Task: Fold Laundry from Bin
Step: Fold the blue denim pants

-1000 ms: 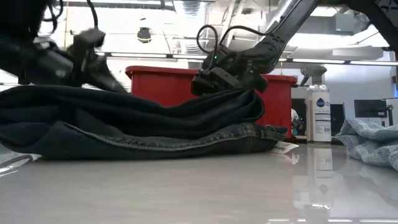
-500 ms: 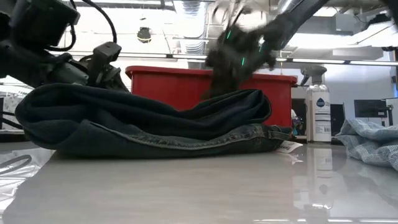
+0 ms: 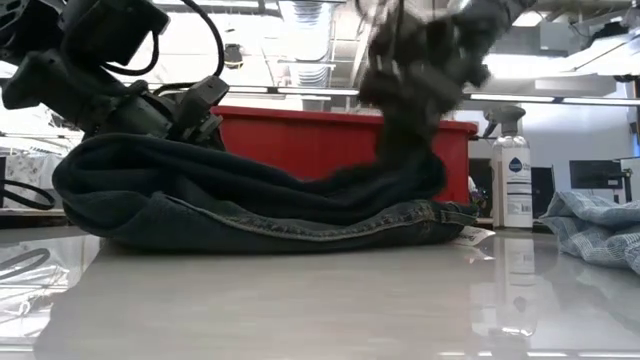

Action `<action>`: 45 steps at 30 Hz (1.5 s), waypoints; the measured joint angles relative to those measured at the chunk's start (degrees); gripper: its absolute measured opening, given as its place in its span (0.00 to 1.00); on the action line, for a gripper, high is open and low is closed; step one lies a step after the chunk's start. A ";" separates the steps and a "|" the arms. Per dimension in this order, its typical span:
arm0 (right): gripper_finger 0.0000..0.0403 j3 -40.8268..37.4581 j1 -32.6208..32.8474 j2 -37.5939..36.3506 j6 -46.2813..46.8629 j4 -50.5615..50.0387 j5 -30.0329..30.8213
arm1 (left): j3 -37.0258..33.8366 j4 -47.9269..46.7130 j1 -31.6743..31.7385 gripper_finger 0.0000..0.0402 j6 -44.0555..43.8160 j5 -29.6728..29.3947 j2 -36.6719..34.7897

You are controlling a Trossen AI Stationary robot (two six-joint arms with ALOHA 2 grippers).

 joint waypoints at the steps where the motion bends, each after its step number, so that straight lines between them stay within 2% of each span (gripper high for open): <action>1: 0.04 -1.77 0.19 0.85 1.20 1.23 0.08 | 0.00 0.00 0.00 0.57 -0.05 0.02 0.00; 7: 0.04 -9.39 0.47 4.72 5.25 6.10 2.00 | 0.00 -0.21 0.09 0.57 -1.27 1.87 -0.35; 9: 0.04 -10.78 0.47 4.74 5.87 6.71 1.65 | -0.05 1.70 0.08 0.57 -1.27 3.74 -1.97; 13: 0.04 -11.37 0.47 4.56 5.86 7.16 1.48 | -0.09 8.93 -0.48 0.57 4.44 5.44 -7.79; 16: 0.04 -11.44 0.21 4.48 6.07 7.93 1.51 | 0.03 11.83 -2.81 0.57 9.92 0.20 -12.12; 20: 0.04 -11.44 0.21 4.50 6.28 8.96 1.53 | 0.01 12.71 -7.56 0.57 14.76 -6.54 -13.61; 24: 0.04 -11.44 0.21 4.52 6.30 9.00 1.79 | 0.41 12.25 -11.79 0.52 13.61 -10.73 -8.76; 28: 0.04 -11.48 0.20 4.54 6.73 9.28 1.99 | 5.15 12.15 -13.80 0.45 15.13 -11.45 -0.46; 31: 0.04 -11.49 -0.06 4.56 6.94 9.49 2.13 | 11.06 10.00 -14.29 0.40 16.85 -9.31 6.78; 35: 0.04 -11.48 -0.89 4.58 7.67 9.55 1.85 | 20.18 -2.70 -14.24 0.33 15.50 -4.14 14.86; 39: 0.04 -11.48 -1.19 4.61 8.22 9.62 1.11 | 24.89 -11.25 -14.21 0.27 9.84 -4.74 18.03; 45: 0.04 -11.18 -0.96 1.13 8.21 9.27 1.19 | 25.07 -11.49 -14.19 0.19 7.66 -3.44 19.52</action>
